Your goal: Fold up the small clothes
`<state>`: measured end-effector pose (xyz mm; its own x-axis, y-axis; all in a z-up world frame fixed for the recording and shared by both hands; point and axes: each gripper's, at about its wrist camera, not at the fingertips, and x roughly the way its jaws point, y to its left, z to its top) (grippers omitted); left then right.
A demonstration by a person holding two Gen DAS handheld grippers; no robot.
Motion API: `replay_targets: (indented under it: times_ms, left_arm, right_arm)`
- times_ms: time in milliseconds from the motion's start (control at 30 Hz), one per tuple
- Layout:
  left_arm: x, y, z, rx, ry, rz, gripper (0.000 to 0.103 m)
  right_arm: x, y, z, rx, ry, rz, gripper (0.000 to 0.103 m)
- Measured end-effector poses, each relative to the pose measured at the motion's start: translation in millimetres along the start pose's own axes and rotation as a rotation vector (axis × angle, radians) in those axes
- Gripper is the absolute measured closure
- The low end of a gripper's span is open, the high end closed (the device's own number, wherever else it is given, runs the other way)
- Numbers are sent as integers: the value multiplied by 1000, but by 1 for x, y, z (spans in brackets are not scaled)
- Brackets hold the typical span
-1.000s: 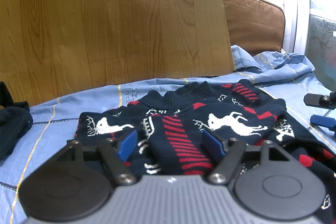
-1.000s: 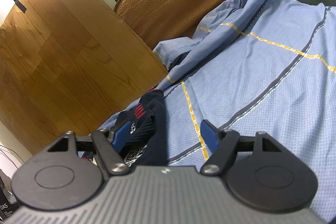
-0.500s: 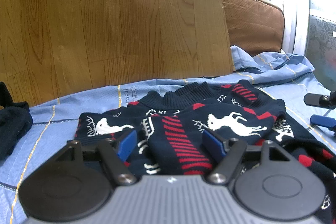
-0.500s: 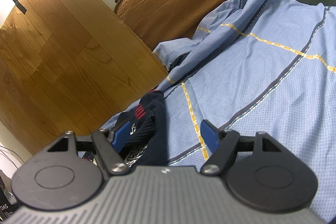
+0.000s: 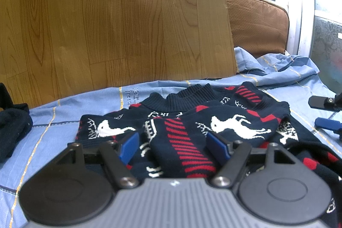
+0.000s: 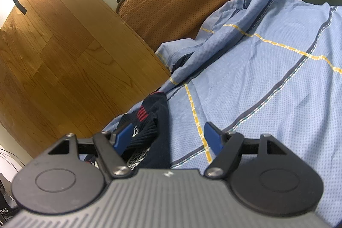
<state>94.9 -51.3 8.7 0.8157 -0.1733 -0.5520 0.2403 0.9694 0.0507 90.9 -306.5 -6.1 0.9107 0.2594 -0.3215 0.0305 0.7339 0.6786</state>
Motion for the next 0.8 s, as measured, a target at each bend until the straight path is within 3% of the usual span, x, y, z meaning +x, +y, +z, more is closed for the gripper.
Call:
replay_targets:
  times_ms: [800]
  left_arm:
    - [0, 0, -1, -5, -4, -1, 30]
  right_arm:
    - [-1, 0, 0, -1, -2, 2, 28]
